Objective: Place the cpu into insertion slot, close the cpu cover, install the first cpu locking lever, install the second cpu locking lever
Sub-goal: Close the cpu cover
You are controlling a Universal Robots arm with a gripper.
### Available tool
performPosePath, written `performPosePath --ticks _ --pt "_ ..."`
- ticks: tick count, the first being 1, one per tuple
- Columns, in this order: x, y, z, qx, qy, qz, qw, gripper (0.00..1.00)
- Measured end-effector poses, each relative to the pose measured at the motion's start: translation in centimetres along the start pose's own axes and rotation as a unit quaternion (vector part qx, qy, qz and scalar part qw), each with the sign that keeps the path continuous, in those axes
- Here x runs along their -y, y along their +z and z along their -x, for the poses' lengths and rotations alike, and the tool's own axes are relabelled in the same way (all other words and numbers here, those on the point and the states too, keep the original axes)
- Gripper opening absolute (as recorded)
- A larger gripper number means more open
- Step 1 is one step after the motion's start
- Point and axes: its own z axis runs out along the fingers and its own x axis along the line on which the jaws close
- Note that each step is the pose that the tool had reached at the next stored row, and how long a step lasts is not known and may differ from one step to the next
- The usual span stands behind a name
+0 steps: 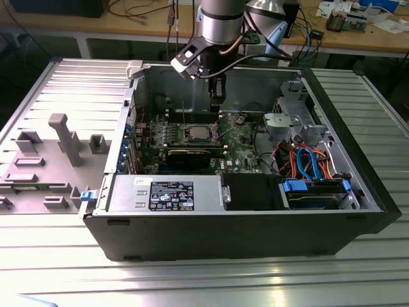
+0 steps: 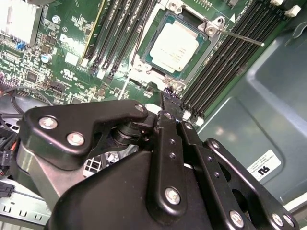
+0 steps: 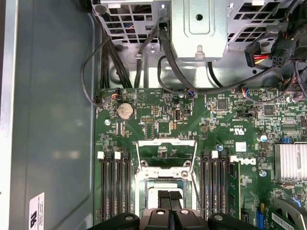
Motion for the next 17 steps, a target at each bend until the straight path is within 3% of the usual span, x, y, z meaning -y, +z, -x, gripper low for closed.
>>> performPosePath --ticks 17 --pt "-0.38 0.01 0.00 0.0000 0.000 0.0000 1.00000 0.11"
